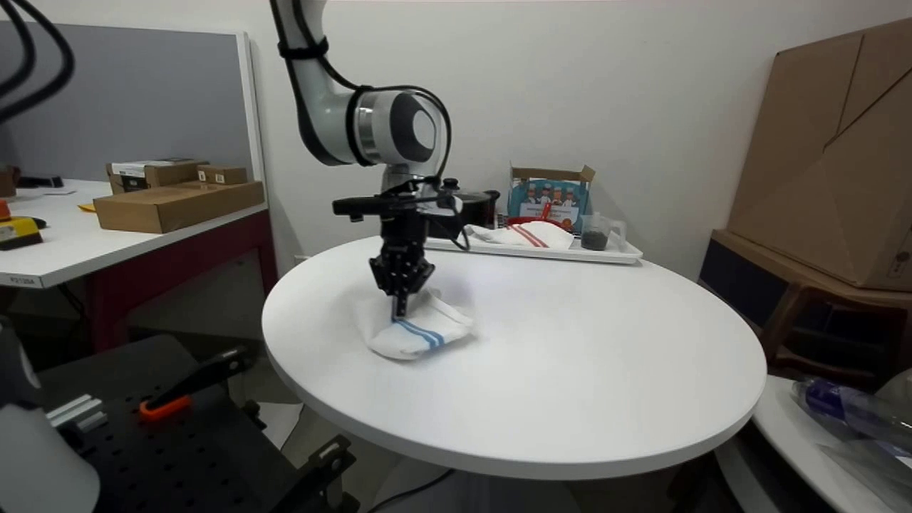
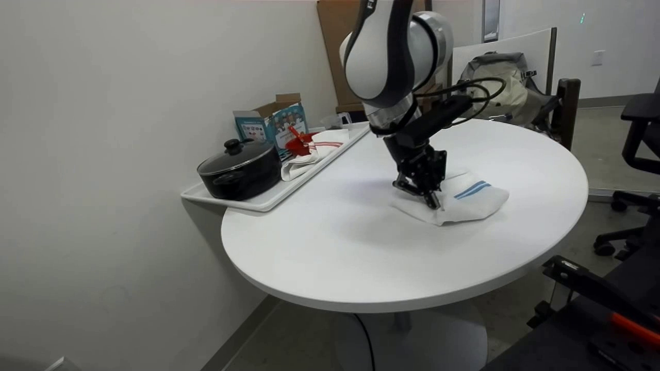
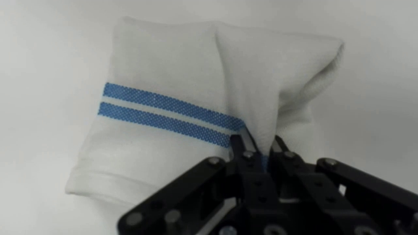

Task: Use the cloth to wipe the table

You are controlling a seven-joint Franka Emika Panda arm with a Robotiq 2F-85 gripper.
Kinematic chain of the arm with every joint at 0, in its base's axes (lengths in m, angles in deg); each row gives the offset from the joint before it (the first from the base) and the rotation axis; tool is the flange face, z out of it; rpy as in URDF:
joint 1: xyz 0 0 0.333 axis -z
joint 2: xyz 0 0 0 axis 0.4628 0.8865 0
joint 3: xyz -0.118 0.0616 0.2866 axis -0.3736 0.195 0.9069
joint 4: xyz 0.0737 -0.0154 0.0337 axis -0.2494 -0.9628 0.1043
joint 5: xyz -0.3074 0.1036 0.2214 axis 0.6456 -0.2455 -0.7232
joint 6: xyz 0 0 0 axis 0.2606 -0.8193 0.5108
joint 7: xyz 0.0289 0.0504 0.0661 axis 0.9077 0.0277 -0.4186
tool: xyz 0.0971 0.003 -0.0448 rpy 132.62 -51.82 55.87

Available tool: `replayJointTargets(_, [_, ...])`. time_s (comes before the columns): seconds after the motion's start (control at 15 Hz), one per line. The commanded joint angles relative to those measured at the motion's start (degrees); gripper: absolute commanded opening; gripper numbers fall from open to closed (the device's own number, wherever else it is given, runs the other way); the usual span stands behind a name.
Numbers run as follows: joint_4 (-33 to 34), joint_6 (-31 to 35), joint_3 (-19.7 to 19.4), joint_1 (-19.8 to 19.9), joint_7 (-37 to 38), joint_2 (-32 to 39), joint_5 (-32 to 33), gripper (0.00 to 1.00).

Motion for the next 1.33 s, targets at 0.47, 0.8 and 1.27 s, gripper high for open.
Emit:
replayJointTargets(0.47, [-2.38, -2.54, 9.25, -10.64, 10.38, -4.11, -0.14, 0.02])
replayJointTargets(0.8, [-1.81, -4.33, 5.49, -9.13, 10.35, -0.18, 1.72, 0.02])
replayJointTargets(1.27, [-1.63, -8.89, -0.32, -1.97, 8.99, 0.58, 0.04, 0.02])
